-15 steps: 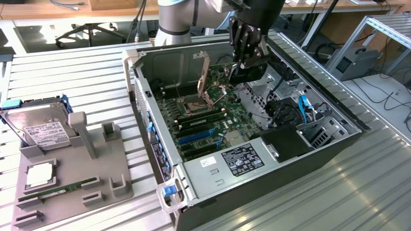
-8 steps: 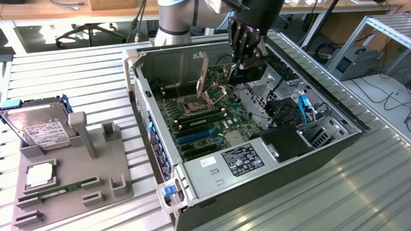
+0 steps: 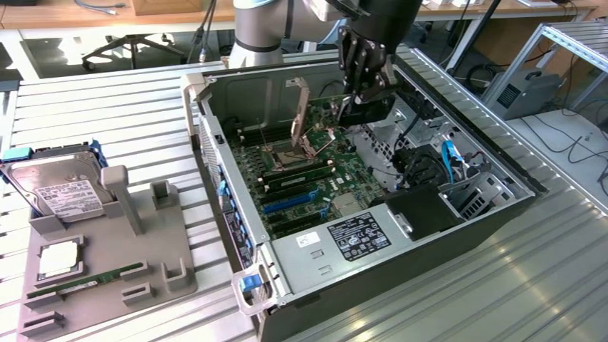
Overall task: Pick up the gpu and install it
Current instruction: 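Insert the gpu into the slot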
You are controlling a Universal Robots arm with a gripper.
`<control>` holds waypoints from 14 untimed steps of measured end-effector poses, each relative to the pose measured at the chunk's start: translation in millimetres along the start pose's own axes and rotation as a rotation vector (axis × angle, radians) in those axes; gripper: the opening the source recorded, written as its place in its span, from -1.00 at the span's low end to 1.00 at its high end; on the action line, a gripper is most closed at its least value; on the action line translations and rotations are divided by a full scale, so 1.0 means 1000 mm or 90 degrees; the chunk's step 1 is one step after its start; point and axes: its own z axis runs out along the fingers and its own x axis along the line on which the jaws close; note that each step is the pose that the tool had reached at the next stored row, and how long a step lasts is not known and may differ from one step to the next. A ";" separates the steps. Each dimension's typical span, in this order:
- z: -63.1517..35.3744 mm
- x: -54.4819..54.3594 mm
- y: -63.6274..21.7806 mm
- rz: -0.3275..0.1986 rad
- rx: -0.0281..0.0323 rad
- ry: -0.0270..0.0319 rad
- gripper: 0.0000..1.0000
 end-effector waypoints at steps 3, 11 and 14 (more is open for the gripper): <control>0.0000 0.001 -0.0001 0.000 -0.0001 0.0001 -0.47; 0.0004 0.003 -0.0002 0.000 0.0000 0.0000 -0.47; 0.0007 0.003 -0.0002 0.000 0.0000 0.0000 -0.47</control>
